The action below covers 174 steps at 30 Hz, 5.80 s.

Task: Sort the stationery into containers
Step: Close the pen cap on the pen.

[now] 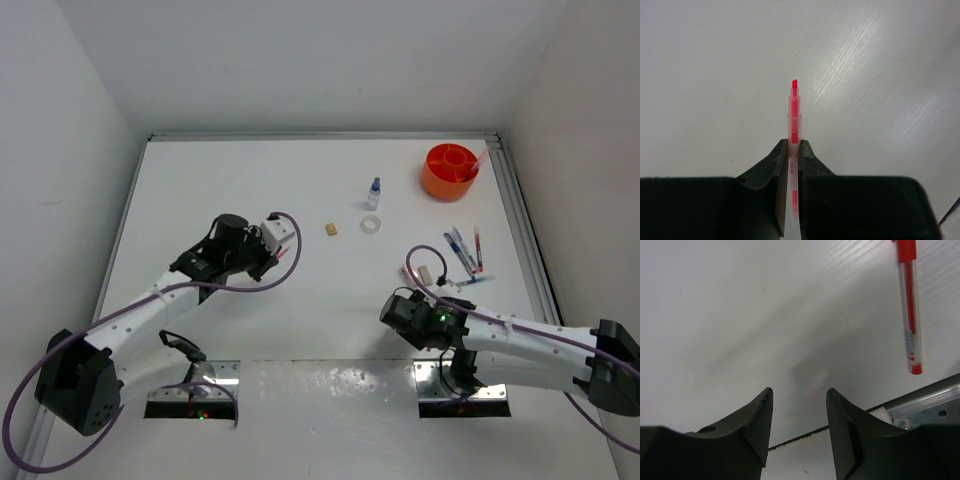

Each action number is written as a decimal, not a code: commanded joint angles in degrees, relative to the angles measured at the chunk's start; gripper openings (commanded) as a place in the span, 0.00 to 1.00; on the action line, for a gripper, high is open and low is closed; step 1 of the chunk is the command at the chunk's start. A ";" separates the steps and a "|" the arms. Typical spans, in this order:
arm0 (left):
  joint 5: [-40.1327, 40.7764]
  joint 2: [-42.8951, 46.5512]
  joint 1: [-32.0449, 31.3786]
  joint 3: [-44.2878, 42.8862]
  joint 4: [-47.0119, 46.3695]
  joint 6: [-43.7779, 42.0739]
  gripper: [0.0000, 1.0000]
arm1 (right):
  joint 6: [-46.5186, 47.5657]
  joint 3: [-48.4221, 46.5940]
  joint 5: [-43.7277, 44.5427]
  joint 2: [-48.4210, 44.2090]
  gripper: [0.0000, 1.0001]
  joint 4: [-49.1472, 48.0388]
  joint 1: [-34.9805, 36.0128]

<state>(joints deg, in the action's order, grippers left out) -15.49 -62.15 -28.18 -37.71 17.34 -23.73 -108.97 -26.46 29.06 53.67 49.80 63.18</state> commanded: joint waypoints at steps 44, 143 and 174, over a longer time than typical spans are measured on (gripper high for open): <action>4.41 20.05 0.06 4.32 -8.03 9.75 0.00 | -26.66 17.32 -2.87 -0.95 0.23 -9.02 2.57; -17.65 5.11 -6.18 -3.95 -41.76 32.06 0.00 | 88.31 -32.17 -25.46 7.77 0.00 -69.84 -17.92; -12.02 6.87 -6.62 3.26 -54.43 40.51 0.00 | 87.26 -30.68 -22.29 10.84 0.00 -71.15 -14.14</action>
<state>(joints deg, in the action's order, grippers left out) -28.05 -56.75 -34.17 -34.74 -33.50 16.69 -20.25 -57.87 6.02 63.99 -17.17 48.23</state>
